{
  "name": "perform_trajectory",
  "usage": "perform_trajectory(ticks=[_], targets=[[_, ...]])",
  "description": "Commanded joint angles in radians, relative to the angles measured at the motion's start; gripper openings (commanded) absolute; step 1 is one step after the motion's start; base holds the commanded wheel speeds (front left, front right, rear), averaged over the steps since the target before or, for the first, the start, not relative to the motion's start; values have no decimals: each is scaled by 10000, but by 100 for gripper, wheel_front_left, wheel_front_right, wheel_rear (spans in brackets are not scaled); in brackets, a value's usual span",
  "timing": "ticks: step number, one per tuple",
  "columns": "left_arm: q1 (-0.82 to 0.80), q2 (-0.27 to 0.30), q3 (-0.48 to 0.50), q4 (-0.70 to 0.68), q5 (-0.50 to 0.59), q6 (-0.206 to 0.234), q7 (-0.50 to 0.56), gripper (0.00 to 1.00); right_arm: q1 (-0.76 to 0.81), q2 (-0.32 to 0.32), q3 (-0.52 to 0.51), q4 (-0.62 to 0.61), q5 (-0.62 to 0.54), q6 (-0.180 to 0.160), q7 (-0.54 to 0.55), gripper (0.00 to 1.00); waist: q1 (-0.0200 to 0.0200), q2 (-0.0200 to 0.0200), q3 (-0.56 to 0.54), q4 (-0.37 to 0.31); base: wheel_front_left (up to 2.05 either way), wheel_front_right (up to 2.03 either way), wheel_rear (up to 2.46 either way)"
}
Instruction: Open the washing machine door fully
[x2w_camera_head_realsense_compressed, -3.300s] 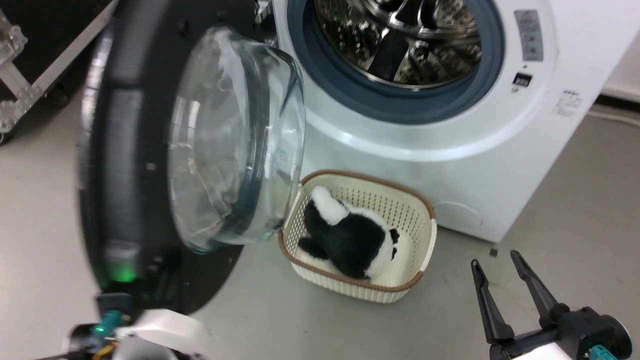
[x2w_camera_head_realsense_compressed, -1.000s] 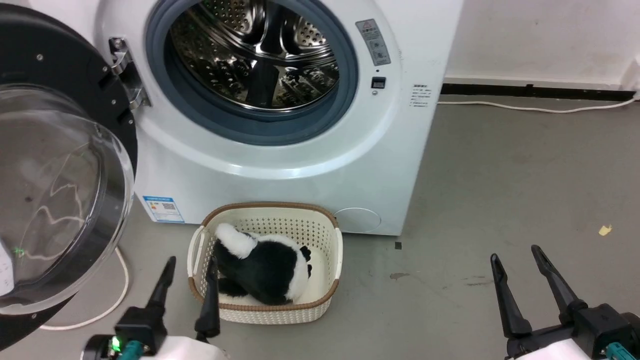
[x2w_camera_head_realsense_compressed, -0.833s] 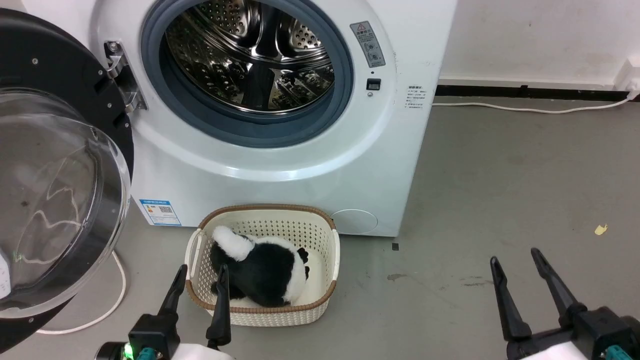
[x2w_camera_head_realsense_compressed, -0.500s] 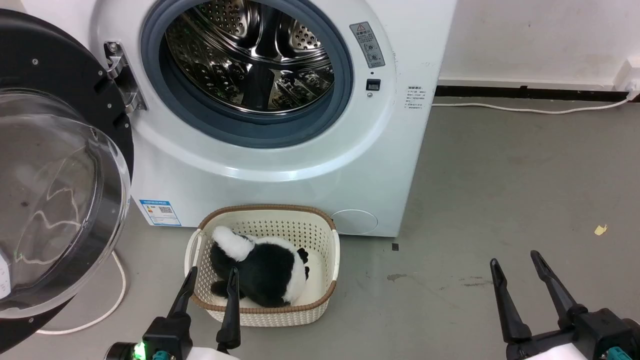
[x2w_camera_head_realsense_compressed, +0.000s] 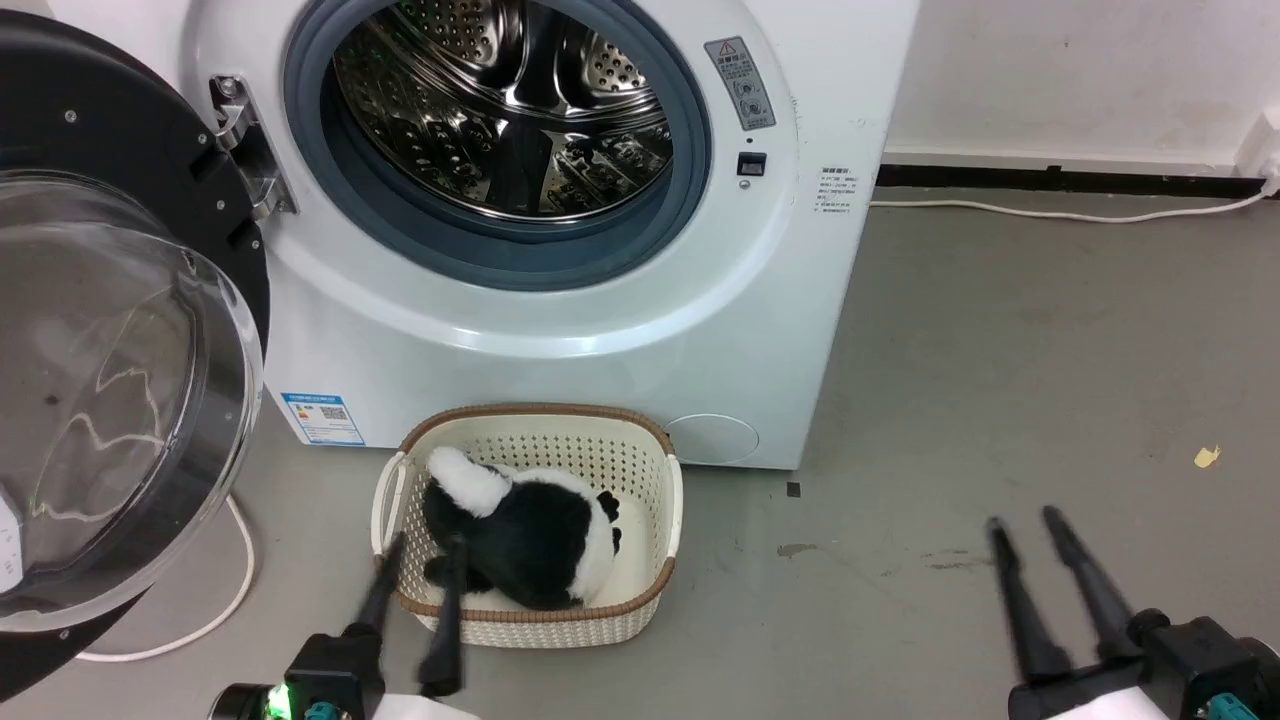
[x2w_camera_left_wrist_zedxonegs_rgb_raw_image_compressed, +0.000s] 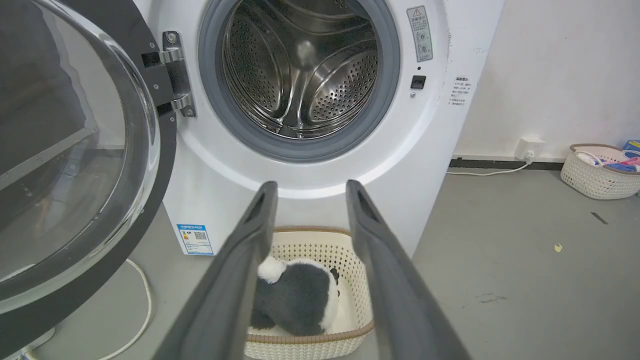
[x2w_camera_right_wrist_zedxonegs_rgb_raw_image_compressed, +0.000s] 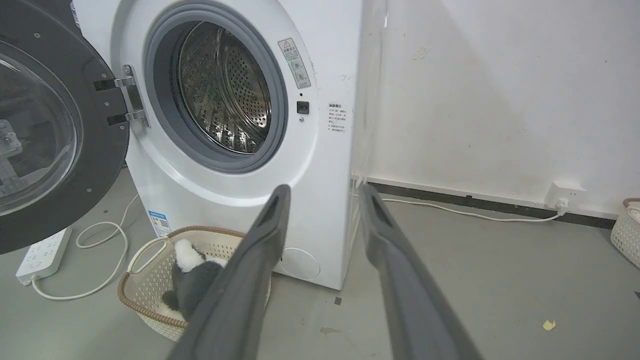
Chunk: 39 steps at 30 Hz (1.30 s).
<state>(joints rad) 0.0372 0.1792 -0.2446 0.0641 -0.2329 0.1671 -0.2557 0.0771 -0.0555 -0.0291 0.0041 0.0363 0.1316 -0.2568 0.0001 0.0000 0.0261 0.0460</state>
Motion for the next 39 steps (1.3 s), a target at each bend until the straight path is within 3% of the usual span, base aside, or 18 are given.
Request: perform_trajectory(ticks=[1,39], targets=[[-1,-5,5,-1,5,-4,6,0,-5,0,1,-2,-1,0,6,0,-1,0,-1,-1,0,0,0],[-106,-371,696,-184,663,-476,728,0,-222,15,83,-13,-103,-3,731,0,-1,0,-75,-131,0,0,0]])
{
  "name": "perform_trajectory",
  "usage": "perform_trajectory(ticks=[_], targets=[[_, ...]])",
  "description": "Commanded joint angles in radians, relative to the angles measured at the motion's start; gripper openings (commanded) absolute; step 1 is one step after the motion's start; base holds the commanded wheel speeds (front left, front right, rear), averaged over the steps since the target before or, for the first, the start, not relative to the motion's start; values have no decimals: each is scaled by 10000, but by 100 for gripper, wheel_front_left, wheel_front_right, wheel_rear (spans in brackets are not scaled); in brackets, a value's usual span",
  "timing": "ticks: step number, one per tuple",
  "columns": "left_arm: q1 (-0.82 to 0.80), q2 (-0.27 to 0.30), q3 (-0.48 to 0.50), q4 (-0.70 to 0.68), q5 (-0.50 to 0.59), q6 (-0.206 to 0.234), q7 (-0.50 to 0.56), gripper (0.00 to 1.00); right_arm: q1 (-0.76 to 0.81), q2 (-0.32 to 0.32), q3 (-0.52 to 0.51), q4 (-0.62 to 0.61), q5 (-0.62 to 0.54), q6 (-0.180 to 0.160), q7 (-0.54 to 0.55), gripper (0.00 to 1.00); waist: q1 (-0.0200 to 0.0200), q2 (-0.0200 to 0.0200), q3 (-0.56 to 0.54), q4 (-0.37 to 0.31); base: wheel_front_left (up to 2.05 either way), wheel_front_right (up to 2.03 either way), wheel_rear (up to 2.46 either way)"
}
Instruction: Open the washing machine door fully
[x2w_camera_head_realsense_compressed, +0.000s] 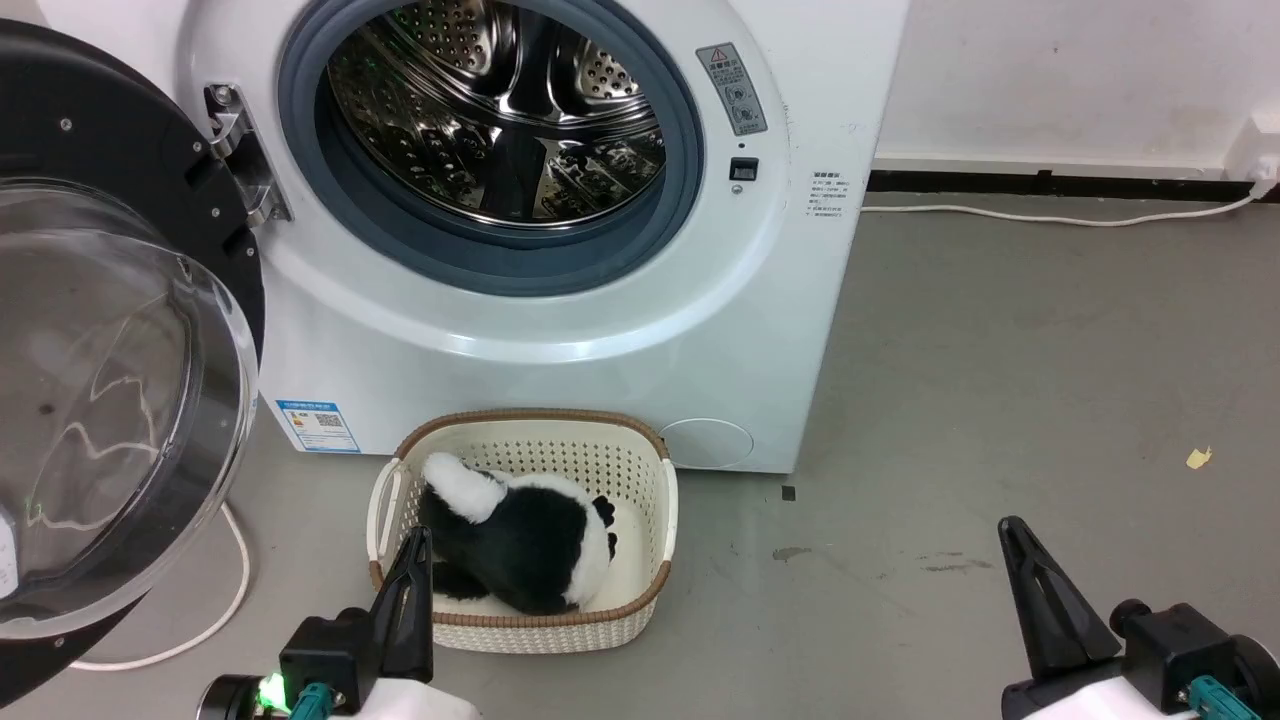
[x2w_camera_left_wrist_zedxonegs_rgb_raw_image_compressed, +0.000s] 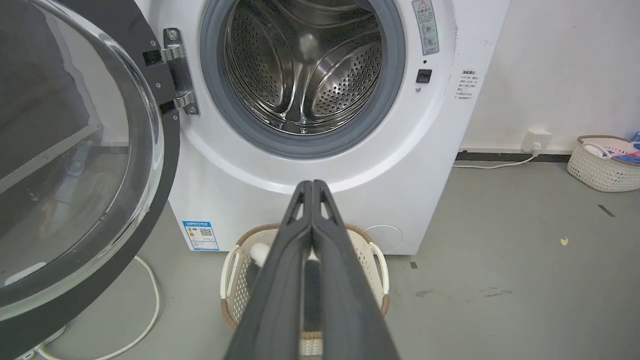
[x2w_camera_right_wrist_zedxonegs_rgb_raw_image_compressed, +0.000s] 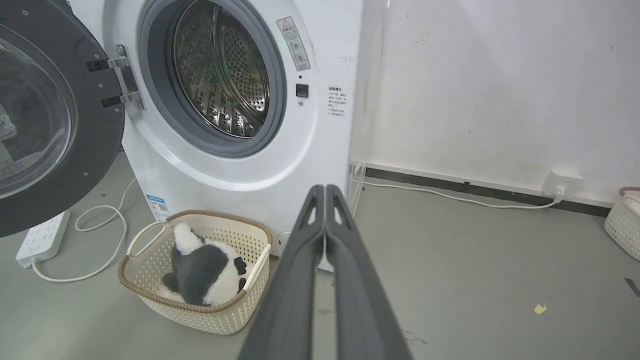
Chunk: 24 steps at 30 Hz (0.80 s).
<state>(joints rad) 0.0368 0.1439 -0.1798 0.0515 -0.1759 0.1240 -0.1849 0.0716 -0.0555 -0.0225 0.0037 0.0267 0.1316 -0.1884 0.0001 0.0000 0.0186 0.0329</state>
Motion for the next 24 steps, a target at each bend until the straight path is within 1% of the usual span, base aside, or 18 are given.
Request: perform_trajectory(ticks=[1,24], targets=[[-104,-29,68,-63,112,-58,41,0,-172,15,20,-10,-11,-3,67,0,-1,0,-2,-4,0,0,0],[-179,-285,556,-190,577,-392,552,0,-326,26,78,-17,-83,-5,580,0,-1,0,-54,-96,0,0,0]])
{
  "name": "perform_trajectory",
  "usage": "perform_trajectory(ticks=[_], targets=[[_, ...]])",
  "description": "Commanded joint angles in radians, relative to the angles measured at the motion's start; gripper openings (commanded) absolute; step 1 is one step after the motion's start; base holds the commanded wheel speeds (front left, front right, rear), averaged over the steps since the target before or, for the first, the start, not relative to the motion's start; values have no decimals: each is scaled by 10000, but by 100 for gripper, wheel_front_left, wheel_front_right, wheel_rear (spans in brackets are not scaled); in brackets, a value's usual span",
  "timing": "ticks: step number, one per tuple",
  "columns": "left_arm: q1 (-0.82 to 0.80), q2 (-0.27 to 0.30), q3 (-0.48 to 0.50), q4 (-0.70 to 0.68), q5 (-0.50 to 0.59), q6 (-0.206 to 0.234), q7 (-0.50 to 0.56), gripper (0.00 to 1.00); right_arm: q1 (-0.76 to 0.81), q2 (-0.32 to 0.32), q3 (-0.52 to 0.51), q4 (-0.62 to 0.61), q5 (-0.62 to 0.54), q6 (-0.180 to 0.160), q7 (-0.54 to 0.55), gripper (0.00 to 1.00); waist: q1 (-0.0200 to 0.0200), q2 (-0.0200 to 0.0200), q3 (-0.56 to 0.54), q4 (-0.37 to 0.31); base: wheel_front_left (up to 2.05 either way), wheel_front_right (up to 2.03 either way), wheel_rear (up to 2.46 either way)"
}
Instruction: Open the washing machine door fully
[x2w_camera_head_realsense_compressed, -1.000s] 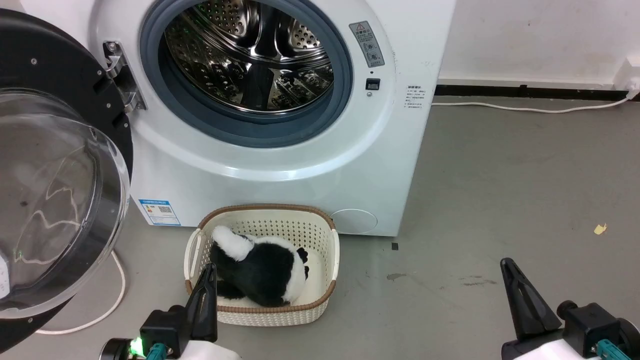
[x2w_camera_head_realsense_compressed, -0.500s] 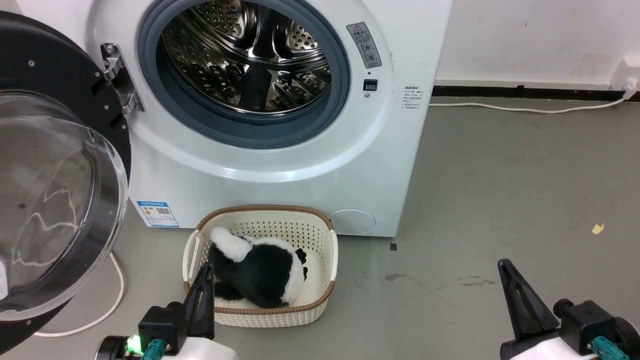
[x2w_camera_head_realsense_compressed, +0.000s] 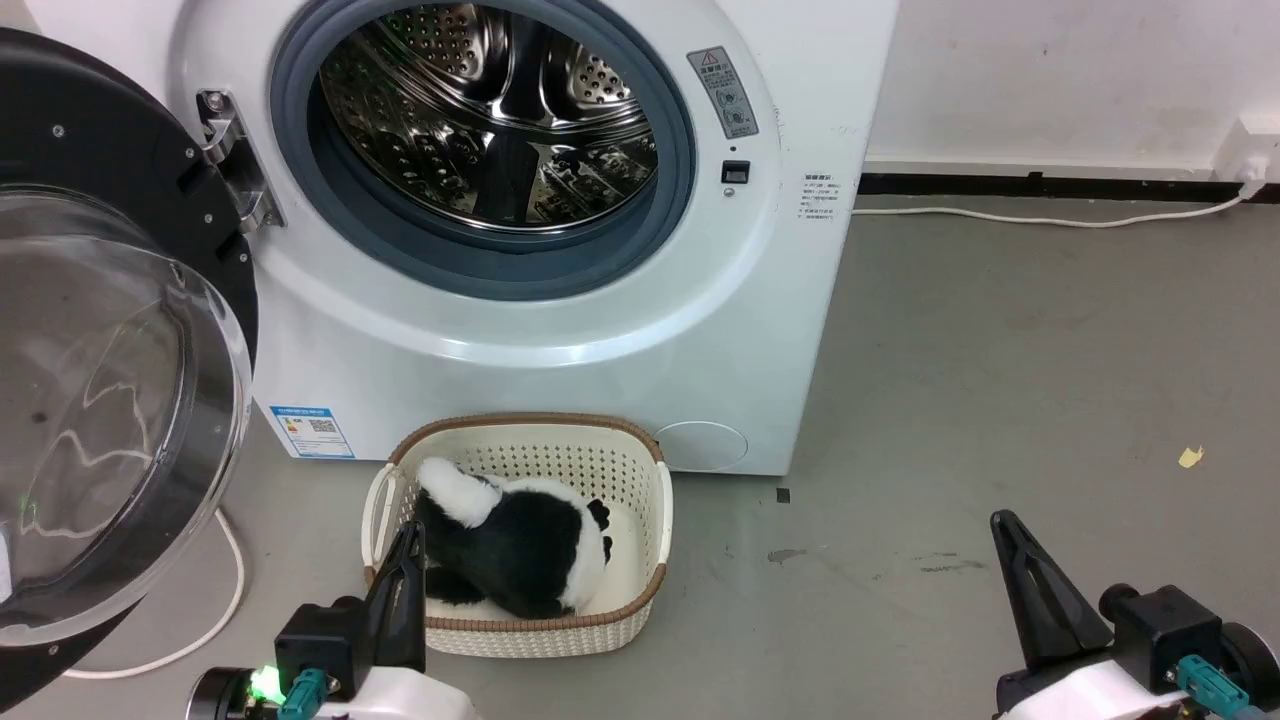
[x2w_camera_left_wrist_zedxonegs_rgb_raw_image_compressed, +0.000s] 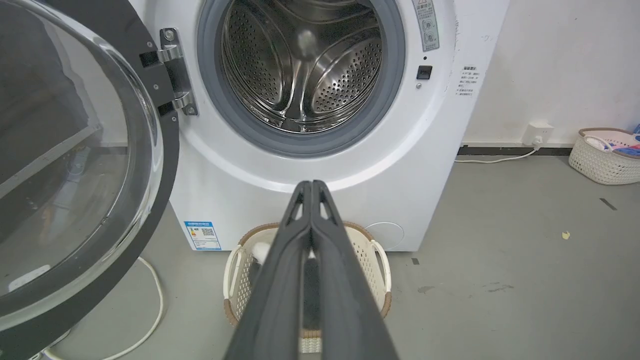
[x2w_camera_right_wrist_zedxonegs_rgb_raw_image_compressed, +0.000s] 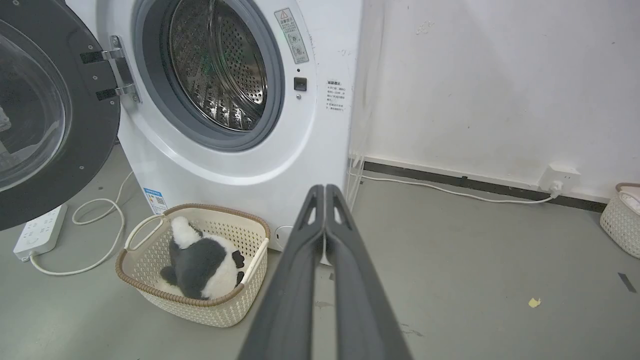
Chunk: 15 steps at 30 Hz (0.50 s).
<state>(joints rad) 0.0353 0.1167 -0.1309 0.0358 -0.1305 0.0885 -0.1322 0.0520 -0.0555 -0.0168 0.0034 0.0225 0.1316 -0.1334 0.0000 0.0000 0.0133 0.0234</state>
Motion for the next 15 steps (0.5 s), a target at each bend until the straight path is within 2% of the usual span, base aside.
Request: perform_trajectory(ticks=[1,15], targets=[[-167,-23,87,-38,142,-50,45,0,-136,26,23,-14,-44,-5,51,0,0,0,-3,-5,0,0,0],[-209,-167,361,-110,402,-237,331,0,-222,32,55,-18,-85,-6,338,0,0,0,-32,-56,0,0,0]])
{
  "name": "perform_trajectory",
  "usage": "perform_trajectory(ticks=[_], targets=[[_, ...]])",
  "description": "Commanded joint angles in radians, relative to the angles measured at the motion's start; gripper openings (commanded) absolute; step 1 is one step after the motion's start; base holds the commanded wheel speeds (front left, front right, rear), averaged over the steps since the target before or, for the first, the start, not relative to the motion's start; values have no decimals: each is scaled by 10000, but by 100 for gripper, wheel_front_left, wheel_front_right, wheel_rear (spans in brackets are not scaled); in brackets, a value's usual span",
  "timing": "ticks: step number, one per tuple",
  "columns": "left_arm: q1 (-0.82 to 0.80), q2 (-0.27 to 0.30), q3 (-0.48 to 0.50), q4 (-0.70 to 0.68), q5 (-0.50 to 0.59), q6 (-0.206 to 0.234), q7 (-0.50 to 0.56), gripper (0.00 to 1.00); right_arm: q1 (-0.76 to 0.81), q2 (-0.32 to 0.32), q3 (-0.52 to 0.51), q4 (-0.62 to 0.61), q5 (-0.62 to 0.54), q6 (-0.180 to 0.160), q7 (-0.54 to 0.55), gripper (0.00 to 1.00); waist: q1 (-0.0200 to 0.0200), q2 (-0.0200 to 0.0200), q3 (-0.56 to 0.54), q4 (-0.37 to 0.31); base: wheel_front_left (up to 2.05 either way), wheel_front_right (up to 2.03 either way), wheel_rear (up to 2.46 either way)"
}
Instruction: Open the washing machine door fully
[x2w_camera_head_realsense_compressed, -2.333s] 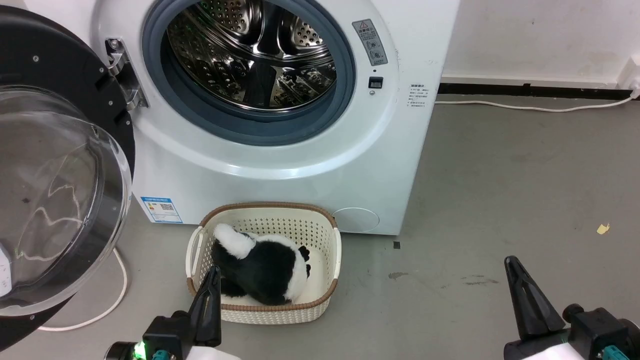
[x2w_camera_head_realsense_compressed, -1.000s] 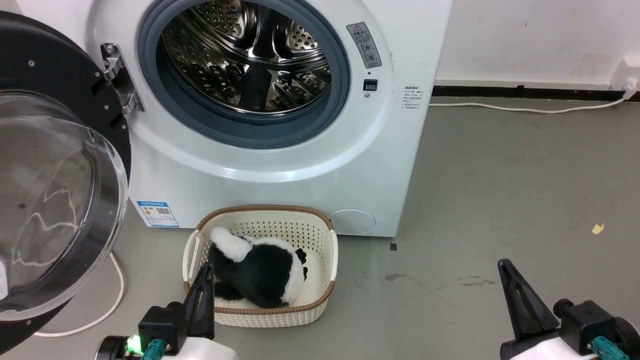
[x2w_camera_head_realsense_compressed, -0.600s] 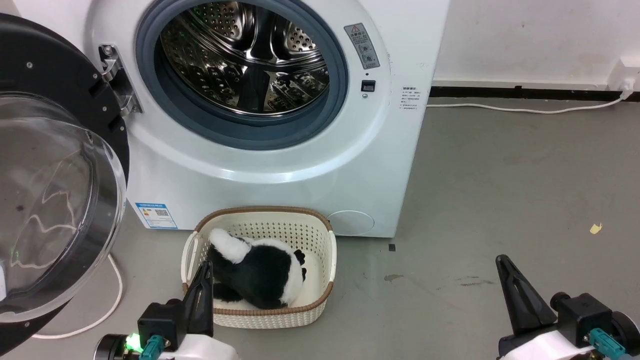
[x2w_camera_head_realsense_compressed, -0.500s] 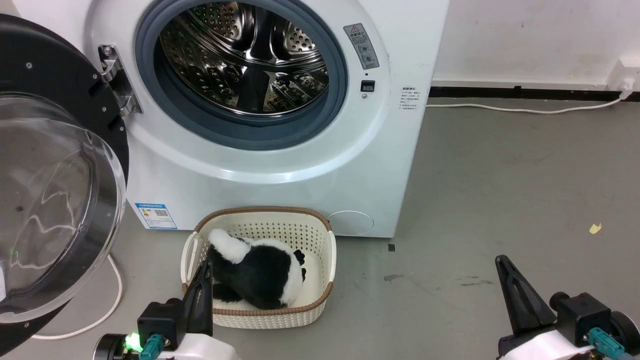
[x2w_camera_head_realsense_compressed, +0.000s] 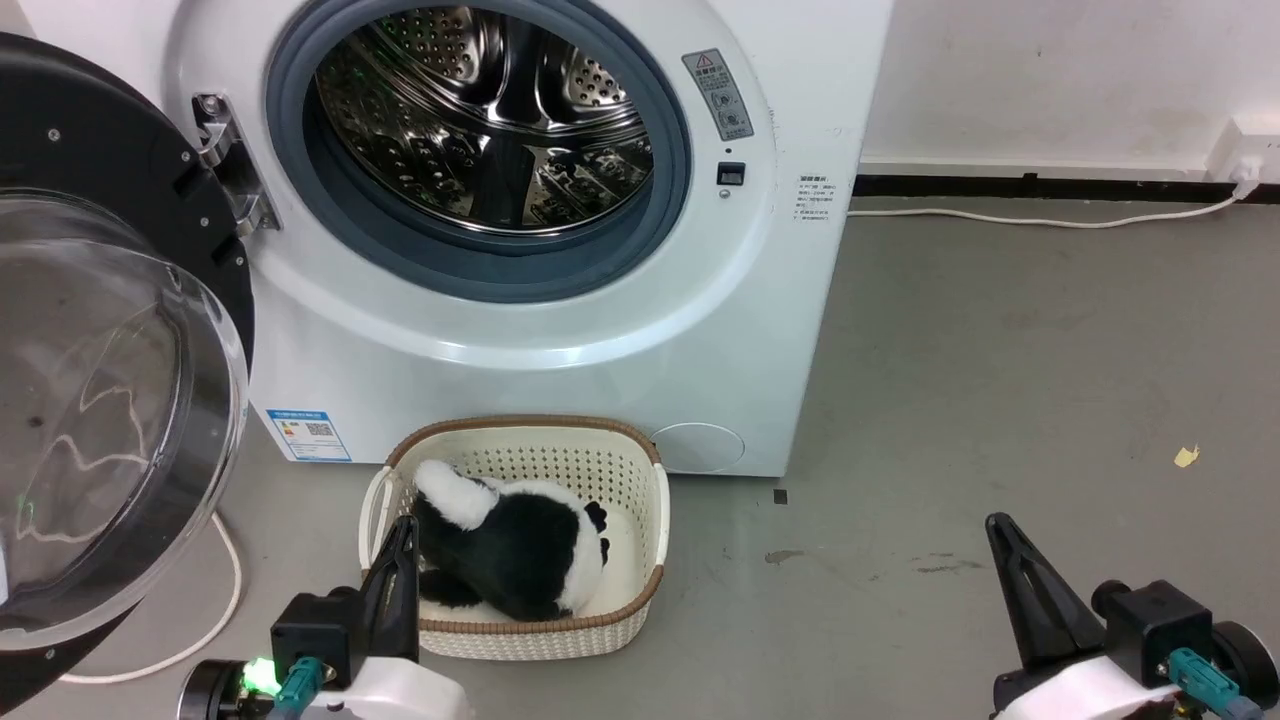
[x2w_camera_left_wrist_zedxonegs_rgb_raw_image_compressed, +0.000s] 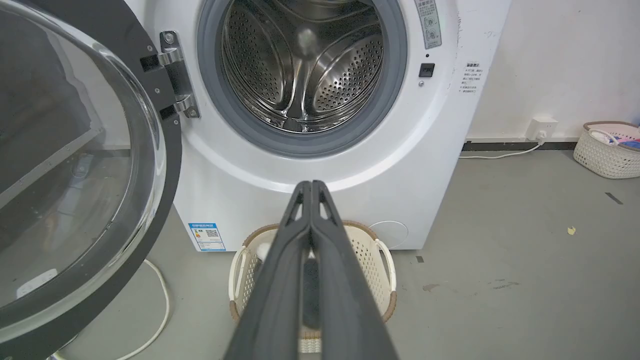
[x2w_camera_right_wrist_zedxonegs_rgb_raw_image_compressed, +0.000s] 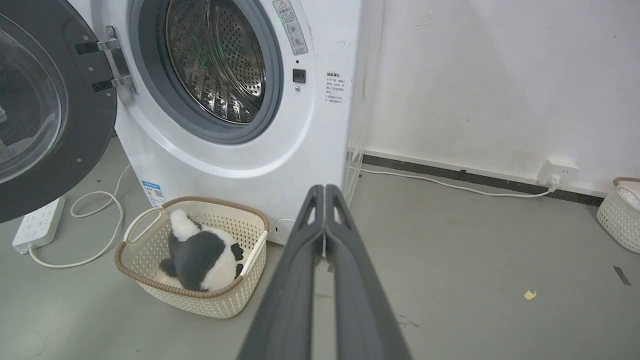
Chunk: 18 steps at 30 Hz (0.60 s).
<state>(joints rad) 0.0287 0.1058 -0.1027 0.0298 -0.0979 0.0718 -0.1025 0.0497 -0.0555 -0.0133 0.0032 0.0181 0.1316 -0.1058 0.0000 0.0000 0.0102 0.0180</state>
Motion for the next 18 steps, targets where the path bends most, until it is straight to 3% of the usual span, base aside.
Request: perform_trajectory(ticks=[1,18], targets=[[-146,-68,99,-55,95,-84,55,0,-205,33,23,-17,-43,-6,83,0,0,0,-3,-6,0,0,0],[-196,-242,430,-142,411,-310,401,0,-310,40,62,-22,-93,-7,431,0,0,0,-38,-68,0,0,0]])
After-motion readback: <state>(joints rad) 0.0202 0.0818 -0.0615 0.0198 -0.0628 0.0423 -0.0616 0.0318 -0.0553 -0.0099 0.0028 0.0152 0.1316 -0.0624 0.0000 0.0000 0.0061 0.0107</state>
